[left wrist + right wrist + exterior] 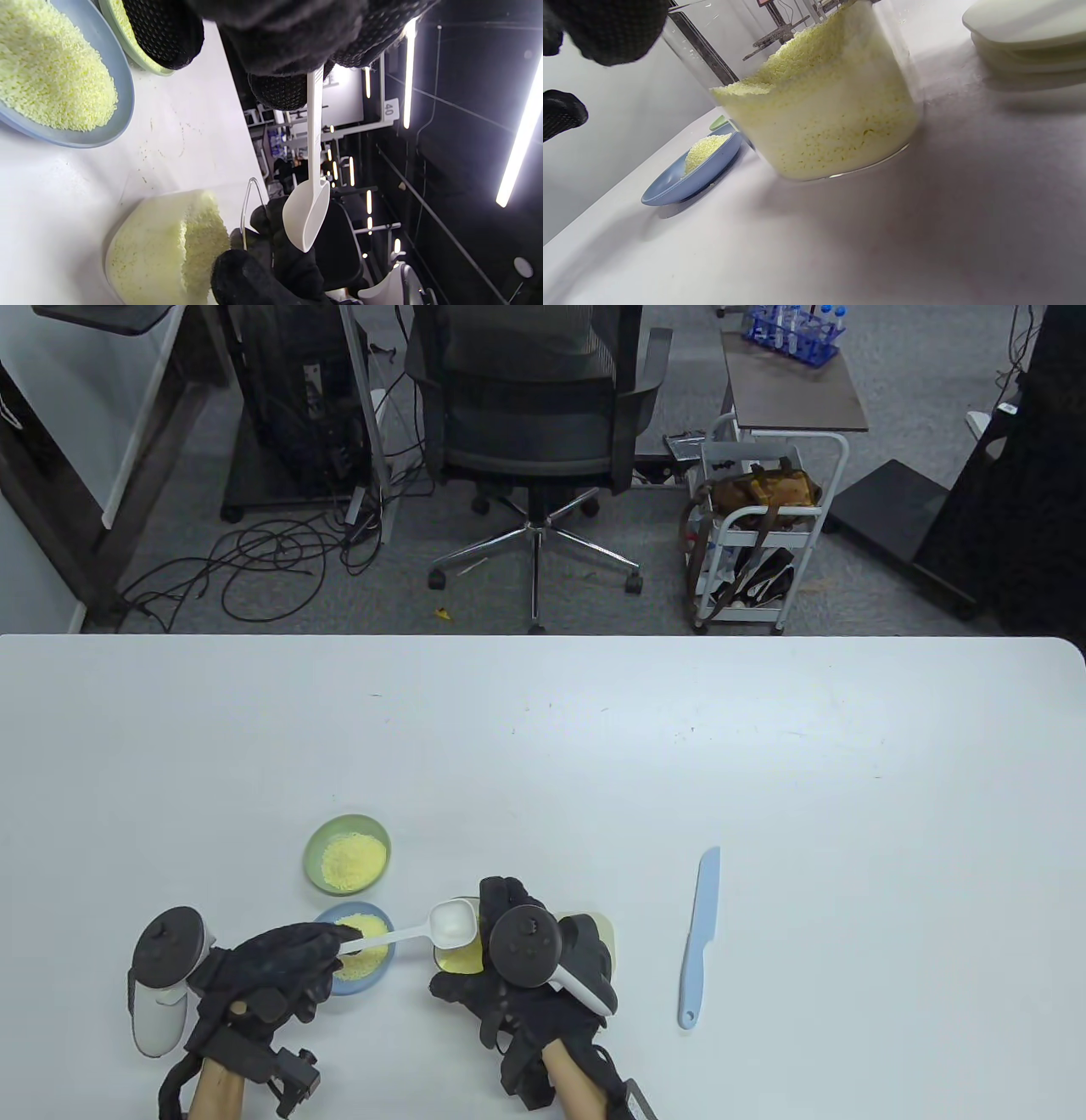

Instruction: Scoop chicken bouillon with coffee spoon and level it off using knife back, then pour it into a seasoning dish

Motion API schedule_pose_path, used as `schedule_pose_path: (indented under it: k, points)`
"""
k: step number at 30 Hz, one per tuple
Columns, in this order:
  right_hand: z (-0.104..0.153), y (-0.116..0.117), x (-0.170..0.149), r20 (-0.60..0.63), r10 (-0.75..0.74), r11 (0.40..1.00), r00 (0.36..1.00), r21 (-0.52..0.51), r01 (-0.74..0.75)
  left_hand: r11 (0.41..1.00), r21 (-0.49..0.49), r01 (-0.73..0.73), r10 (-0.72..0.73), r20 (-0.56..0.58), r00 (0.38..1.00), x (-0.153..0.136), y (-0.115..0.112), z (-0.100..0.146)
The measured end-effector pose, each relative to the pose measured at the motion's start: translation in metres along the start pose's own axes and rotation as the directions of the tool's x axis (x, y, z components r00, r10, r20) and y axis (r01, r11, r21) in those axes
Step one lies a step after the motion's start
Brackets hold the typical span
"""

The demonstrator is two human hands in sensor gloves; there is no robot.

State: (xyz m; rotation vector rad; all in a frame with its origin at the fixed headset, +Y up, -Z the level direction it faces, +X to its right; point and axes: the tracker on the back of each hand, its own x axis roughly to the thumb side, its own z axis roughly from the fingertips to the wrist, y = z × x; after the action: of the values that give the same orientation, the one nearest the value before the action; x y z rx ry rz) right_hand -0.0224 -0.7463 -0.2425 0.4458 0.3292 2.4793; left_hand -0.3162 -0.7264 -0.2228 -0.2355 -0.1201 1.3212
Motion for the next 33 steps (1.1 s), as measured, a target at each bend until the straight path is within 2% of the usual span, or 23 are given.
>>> schedule_pose_path:
  k: [9,19,26,33]
  points:
    - [0.001,0.0,-0.001,0.007,-0.017,1.0,1.0,0.003,0.017,0.971,0.108,0.215,-0.22,0.044,0.974,0.015,-0.007,0.006]
    - [0.001,0.0,-0.003,0.014,-0.041,0.999,0.999,0.003,0.041,0.933,0.112,0.342,-0.349,0.046,0.936,0.025,-0.011,0.009]
    - [0.001,0.0,-0.003,0.019,-0.049,0.999,0.999,0.006,0.049,0.835,0.15,0.53,-0.544,0.074,0.836,0.036,-0.031,0.007]
    - [0.001,0.0,-0.004,0.025,-0.062,0.998,0.998,0.011,0.061,0.797,0.151,0.585,-0.6,0.081,0.796,0.035,-0.046,0.003]
